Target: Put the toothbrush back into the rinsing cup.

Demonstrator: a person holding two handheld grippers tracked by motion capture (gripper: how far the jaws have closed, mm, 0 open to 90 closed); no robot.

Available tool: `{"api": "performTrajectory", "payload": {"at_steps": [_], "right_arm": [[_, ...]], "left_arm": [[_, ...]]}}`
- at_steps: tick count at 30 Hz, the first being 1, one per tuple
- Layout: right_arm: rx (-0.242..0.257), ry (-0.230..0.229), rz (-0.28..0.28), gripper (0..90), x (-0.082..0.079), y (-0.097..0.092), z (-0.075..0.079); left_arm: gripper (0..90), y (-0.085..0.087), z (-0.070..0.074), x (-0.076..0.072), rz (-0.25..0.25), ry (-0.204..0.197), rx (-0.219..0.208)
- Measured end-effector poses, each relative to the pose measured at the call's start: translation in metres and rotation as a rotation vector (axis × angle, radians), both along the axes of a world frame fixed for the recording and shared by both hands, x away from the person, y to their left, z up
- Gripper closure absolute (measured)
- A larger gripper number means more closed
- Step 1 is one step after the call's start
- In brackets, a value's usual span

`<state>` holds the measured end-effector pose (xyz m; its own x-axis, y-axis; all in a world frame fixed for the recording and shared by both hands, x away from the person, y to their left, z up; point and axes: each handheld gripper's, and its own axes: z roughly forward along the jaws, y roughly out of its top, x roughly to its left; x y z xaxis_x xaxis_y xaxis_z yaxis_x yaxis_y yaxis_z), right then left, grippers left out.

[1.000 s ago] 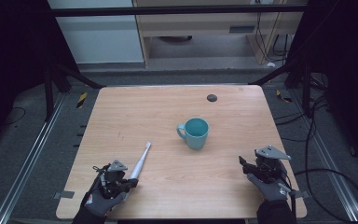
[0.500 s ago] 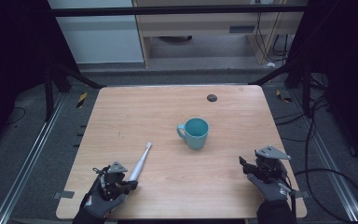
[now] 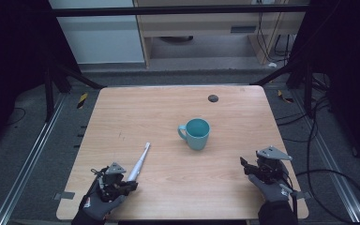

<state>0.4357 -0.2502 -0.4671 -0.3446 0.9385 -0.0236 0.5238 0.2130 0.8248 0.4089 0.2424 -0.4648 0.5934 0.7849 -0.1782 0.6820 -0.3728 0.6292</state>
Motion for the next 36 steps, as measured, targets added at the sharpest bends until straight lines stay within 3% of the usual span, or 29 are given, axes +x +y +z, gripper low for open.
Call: {"api": "performTrajectory", "payload": {"at_steps": [3,6,12,16,22,28,36], "right_arm": [[0.000,0.001,-0.001,32.4,0.000,0.000,0.000],[0.001,0.000,-0.001,32.8,0.000,0.000,0.000],[-0.004,-0.001,0.001,33.2,0.001,0.000,0.000],[-0.002,0.002,0.002,33.4,0.002,0.000,0.000],[-0.008,0.002,0.006,33.5,0.002,0.001,0.000],[-0.007,0.003,0.007,33.5,0.002,0.001,-0.001],[-0.006,0.004,0.007,33.5,0.002,0.001,-0.001]], "left_arm": [[77.9,0.009,0.009,0.005,0.055,-0.051,-0.027],[79.7,0.017,0.012,0.016,0.112,-0.075,-0.027],[87.7,0.021,0.007,0.042,0.169,-0.076,0.011],[89.5,0.012,-0.001,0.053,0.158,-0.056,0.044],[89.7,-0.002,-0.006,0.065,0.129,-0.046,0.061],[89.7,-0.014,-0.011,0.069,0.099,-0.036,0.074],[89.7,-0.018,-0.011,0.070,0.087,-0.036,0.077]]}}
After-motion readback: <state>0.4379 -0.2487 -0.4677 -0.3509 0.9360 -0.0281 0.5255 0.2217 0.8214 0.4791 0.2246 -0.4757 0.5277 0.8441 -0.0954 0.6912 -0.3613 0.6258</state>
